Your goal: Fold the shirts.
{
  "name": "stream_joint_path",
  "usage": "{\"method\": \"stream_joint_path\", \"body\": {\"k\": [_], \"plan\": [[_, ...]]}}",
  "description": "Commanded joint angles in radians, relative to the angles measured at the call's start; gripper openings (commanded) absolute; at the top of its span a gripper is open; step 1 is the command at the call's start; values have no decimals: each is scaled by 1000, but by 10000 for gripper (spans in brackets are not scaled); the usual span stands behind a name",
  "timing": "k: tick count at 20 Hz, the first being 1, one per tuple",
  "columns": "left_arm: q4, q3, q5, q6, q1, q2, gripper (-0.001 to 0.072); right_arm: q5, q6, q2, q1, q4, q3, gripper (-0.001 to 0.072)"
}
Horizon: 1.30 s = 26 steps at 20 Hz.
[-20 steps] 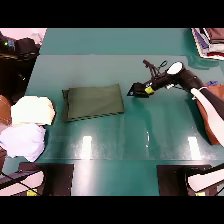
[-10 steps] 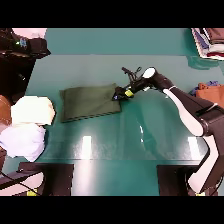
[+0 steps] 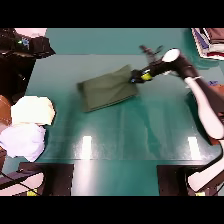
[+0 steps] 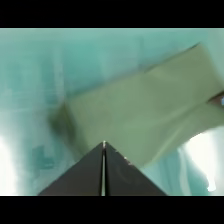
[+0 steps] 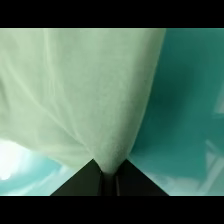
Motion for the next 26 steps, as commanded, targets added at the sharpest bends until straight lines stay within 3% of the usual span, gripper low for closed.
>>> {"method": "stream_joint_path", "body": {"k": [1, 6, 11, 16, 21, 26], "plan": [[-38, 0, -4, -1, 0, -1, 25, -30, 14, 150, -216, -51, -100, 16], [-29, 0, 43, 0, -92, -1, 25, -87, 28, 323, -574, -49, -187, 16], [-30, 0, 143, -1, -174, -2, 25, -131, 29, 385, -797, -43, -187, 16], [-28, 0, 152, -1, -189, -3, 25, -120, 29, 386, -864, -39, -115, 16], [-26, -3, 149, 2, -189, -3, 25, 51, 29, 391, -866, -55, 59, 16], [-8, -3, 132, 3, -189, -3, 25, 180, 92, 452, -868, -218, 74, 16]]}}
